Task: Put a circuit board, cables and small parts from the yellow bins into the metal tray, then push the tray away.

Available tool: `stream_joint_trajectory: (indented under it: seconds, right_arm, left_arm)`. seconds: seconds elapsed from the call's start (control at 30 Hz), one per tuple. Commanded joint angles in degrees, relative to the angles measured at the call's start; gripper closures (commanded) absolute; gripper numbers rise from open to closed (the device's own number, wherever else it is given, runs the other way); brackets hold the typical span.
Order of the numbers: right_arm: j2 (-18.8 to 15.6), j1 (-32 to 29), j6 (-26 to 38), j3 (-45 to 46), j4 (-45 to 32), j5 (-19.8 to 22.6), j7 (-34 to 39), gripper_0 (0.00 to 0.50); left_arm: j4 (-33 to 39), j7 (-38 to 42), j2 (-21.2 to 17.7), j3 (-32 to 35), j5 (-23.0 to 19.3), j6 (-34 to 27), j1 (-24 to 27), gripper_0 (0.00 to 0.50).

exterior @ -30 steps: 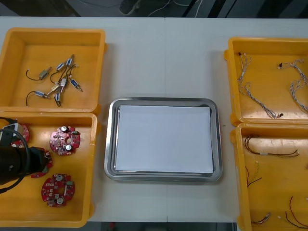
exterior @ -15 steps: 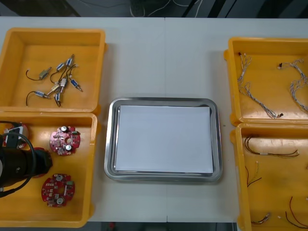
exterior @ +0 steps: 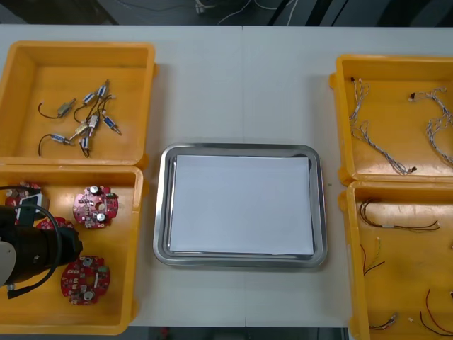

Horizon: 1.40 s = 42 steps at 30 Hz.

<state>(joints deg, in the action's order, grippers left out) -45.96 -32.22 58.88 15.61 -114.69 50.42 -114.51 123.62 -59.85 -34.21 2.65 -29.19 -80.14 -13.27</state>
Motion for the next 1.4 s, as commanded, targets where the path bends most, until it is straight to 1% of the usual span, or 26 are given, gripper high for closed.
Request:
stream_joint_trajectory:
  seconds: [0.03, 0.1, 0.17, 0.2, 0.23, 0.27, 0.3, 0.37, 0.5, 0.63, 0.87, 1.07, 1.23, 1.3, 1.33, 1.37, 1.4]
  right_arm:
    - [0.9, 0.0, -0.6, -1.0, -0.2, -1.2, -1.9, 0.000]
    - [0.9, 0.0, -0.7, -1.1, 0.1, -1.2, -1.9, 0.000]
    - [0.9, 0.3, -0.8, -1.4, 0.8, -1.0, -2.0, 0.000]
    - [0.9, 0.6, -1.0, -1.8, 1.3, -0.8, -2.0, 0.000]
    - [0.8, 0.9, -1.2, -2.2, 1.7, -0.8, -2.0, 0.000]
    - [0.9, 1.0, -1.3, -2.3, 1.9, -0.8, -2.0, 0.000]
    - [0.9, 1.2, -1.6, -2.6, 2.1, -0.8, -2.0, 0.000]
    - [0.9, 1.4, -1.8, -2.9, 2.2, -0.8, -1.8, 0.000]
    - [0.9, 1.5, -2.1, -3.8, 2.5, -0.7, -1.3, 0.000]
    - [0.9, 1.7, -4.3, -5.0, 3.5, -0.8, -1.0, 0.000]
    - [0.9, 1.9, -4.7, -5.1, 4.2, -0.9, -0.9, 0.000]
    - [0.9, 1.8, -5.2, -5.5, 5.0, -0.8, -1.0, 0.000]
    - [1.5, 1.7, -5.2, -5.5, 5.0, -1.1, -1.1, 0.000]
    - [1.6, 1.7, -5.2, -5.5, 5.0, -0.8, -1.1, 0.000]
    - [1.7, 1.7, -5.2, -5.5, 5.0, -0.7, -1.1, 0.060]
    - [1.7, 1.7, -5.2, -5.5, 5.0, -0.5, -1.1, 0.146]
    - [1.7, 1.7, -5.2, -5.5, 5.0, -0.5, -1.2, 0.194]
  left_arm:
    - [0.2, 4.5, 1.1, -1.2, 1.4, 0.5, -1.9, 0.000]
    - [0.2, 4.5, 1.1, -1.2, 1.6, 0.6, -2.0, 0.000]
    - [0.2, 4.4, 1.1, -1.3, 1.7, 0.6, -2.1, 0.065]
    - [0.2, 4.3, 1.1, -1.2, 1.8, 0.6, -2.1, 0.168]
    - [0.2, 4.2, 1.1, -1.2, 1.9, 0.6, -2.1, 0.285]
    - [0.2, 4.2, 1.1, -1.2, 1.9, 0.6, -2.1, 0.350]
    - [0.2, 4.1, 1.1, -1.2, 1.8, 0.6, -2.0, 0.486]
    - [0.2, 4.1, 1.1, -1.2, 1.9, 0.6, -2.1, 0.500]
    - [0.2, 4.0, 1.1, -1.3, 1.9, 0.6, -2.1, 0.500]
    - [0.2, 4.0, 1.1, -1.2, 1.9, 0.6, -2.1, 0.500]
    - [0.3, 3.7, 0.6, 0.3, 1.2, 0.6, -2.1, 0.500]
    - [0.3, 3.1, -0.2, 3.2, -0.4, -0.9, -1.5, 0.500]
    - [0.6, 2.3, -0.8, 6.9, -4.1, -5.1, 0.3, 0.500]
    - [1.1, 2.1, -1.1, 7.8, -4.7, -6.4, 0.7, 0.500]
    - [1.4, 2.1, -1.4, 8.2, -4.9, -7.2, 1.0, 0.500]
    - [1.8, 2.1, -1.7, 8.4, -5.1, -7.8, 1.2, 0.500]
    - [2.0, 2.1, -1.9, 8.6, -5.2, -8.1, 1.3, 0.500]
